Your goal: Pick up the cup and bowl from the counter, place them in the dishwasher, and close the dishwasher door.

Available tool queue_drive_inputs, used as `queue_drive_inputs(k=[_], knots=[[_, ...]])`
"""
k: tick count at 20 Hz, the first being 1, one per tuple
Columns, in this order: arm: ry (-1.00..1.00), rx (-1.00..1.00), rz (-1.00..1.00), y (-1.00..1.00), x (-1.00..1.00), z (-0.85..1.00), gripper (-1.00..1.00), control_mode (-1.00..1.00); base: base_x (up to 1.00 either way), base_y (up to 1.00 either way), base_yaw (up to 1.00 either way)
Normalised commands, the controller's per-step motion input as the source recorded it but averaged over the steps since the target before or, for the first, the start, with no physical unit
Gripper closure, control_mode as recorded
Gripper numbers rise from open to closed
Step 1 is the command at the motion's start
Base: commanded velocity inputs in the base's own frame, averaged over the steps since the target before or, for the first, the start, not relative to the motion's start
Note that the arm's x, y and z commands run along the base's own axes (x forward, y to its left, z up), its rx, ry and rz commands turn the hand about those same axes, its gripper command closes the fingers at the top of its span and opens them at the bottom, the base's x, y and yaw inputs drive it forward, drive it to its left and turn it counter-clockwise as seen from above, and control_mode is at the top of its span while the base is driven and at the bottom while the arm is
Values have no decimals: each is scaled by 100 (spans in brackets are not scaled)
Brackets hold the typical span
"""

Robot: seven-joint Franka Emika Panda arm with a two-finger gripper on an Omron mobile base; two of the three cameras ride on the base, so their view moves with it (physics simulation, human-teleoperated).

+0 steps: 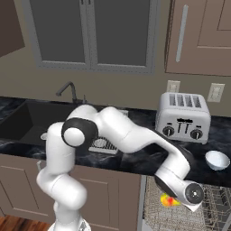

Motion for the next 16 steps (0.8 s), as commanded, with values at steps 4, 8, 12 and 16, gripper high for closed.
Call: queue_drive_inputs(k=[4,8,12,16], knots=[[-1,0,0,-14,0,-30,100,-100,0,0,0],[-4,0,-3,-17,0,-25,100,-100,0,0,0],[-6,-1,-7,-16,0,-27,100,-100,0,0,0],[-6,-3,-7,-17,0,-30,100,-100,0,0,0]])
